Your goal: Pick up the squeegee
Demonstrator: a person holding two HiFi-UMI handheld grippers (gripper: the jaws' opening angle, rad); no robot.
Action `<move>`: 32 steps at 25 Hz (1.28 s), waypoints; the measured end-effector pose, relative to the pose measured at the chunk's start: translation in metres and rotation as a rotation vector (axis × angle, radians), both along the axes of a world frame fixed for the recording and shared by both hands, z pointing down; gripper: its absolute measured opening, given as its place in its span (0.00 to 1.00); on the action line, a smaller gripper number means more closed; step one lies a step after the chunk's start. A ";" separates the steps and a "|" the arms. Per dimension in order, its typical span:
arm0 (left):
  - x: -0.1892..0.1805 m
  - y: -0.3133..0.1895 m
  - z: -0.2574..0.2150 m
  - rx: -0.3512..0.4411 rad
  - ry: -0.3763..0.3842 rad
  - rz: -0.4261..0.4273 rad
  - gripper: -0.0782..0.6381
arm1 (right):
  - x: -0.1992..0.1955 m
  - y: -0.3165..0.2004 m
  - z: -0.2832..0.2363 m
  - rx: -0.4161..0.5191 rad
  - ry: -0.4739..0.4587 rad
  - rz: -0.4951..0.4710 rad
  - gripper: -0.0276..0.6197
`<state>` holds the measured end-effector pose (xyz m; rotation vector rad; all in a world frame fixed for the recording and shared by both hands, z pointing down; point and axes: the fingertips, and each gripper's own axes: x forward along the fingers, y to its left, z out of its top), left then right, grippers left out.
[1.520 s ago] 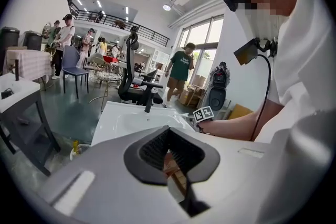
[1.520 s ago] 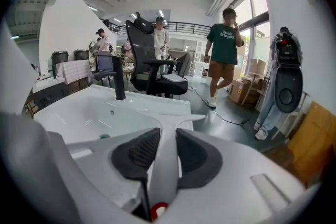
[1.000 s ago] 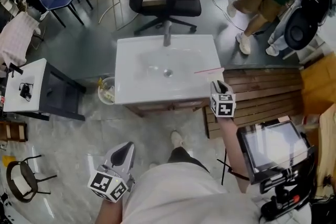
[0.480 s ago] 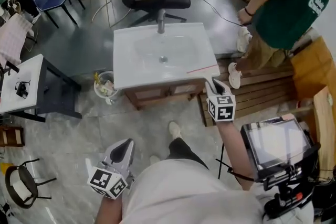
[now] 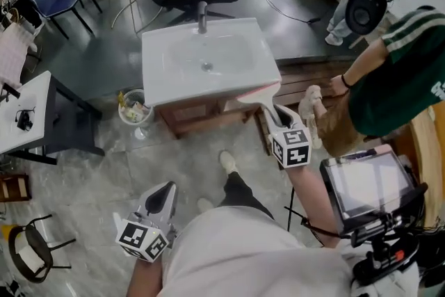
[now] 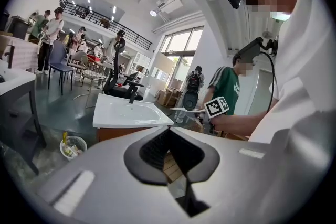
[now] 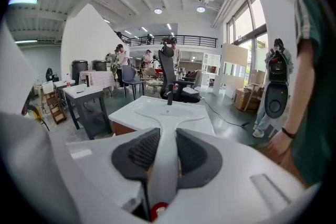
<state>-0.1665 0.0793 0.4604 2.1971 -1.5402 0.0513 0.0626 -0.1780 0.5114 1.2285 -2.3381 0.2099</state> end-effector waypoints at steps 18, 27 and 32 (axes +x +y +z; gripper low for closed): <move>0.017 0.010 -0.005 0.008 -0.002 0.039 0.12 | -0.016 0.062 -0.019 0.016 -0.027 -0.100 0.20; 0.023 0.002 -0.006 0.005 0.005 0.053 0.12 | -0.016 0.064 -0.027 0.020 -0.034 -0.117 0.20; 0.025 0.000 -0.007 0.001 -0.002 0.050 0.12 | -0.016 0.066 -0.028 0.024 -0.040 -0.119 0.20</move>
